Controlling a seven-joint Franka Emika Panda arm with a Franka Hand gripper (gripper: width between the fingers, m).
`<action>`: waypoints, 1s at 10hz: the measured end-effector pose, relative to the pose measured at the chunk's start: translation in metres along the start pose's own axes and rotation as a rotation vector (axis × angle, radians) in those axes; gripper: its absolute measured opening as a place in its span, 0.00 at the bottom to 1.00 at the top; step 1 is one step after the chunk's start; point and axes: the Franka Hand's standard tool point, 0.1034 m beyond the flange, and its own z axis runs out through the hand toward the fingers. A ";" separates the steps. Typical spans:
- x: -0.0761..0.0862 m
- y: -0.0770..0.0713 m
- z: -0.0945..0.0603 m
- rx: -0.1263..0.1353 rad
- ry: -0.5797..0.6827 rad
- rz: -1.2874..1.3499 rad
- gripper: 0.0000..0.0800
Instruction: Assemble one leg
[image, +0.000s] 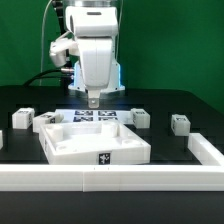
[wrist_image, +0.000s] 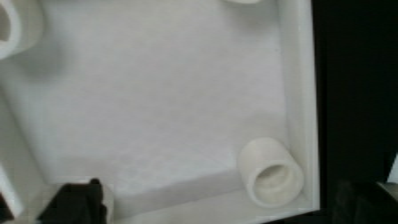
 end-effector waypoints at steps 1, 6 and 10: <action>-0.001 -0.005 0.008 -0.014 -0.002 -0.059 0.81; -0.014 -0.035 0.051 0.039 0.028 -0.069 0.81; -0.013 -0.035 0.066 0.075 0.043 -0.027 0.81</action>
Offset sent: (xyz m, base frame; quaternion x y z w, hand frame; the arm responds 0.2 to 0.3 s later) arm -0.0254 -0.0053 -0.0256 0.0107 0.0467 -0.0527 0.9975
